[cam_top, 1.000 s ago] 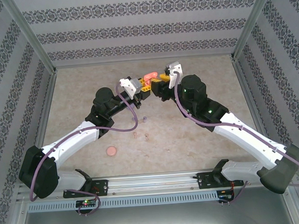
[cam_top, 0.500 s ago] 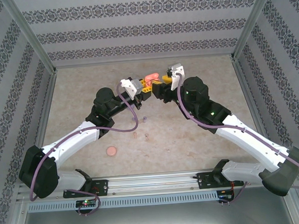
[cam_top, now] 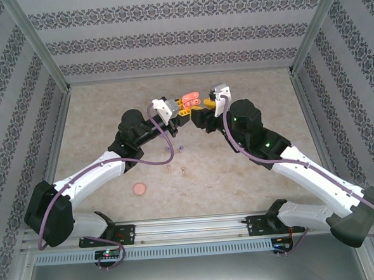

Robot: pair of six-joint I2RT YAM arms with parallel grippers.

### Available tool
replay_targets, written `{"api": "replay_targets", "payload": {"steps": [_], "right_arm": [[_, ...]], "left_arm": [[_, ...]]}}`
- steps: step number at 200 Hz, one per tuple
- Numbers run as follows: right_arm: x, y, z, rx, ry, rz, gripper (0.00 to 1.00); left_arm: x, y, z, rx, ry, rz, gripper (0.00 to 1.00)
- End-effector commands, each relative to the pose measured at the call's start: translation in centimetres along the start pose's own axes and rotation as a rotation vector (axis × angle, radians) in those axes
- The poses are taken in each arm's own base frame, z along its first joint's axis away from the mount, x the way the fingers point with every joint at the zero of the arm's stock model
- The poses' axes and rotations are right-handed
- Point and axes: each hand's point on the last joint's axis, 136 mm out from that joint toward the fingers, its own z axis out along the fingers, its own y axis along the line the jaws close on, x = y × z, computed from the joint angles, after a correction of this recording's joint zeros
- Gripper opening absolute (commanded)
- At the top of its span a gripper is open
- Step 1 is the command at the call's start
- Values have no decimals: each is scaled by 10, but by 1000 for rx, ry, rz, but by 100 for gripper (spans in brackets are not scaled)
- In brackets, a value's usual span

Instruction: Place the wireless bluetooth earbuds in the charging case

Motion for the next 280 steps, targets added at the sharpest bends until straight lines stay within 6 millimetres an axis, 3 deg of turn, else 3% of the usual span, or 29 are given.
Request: {"api": "replay_targets", "payload": {"steps": [1,72,140,170,203,227,280], "right_arm": [[37,2,-3,-16,121,-3,56],[28,-5,-17,-6,93,32,61],[4,-20,-37,10,48,113,62],[-16,-34,-44,48,37,176,62],[-42,-43,-35,65,95,243,61],[-57,-48,-18,40,153,310,53],[-61,-44,30,-36,278,416,8]], "left_arm": [[-39,8,1,-38,-119,48,0],[-37,7,3,-36,-113,45,0],[-30,7,4,-38,-97,49,0],[-23,6,5,-32,-81,48,0],[-5,1,8,-4,-33,38,0],[8,-5,9,31,2,32,0],[26,-15,10,85,44,18,0]]}}
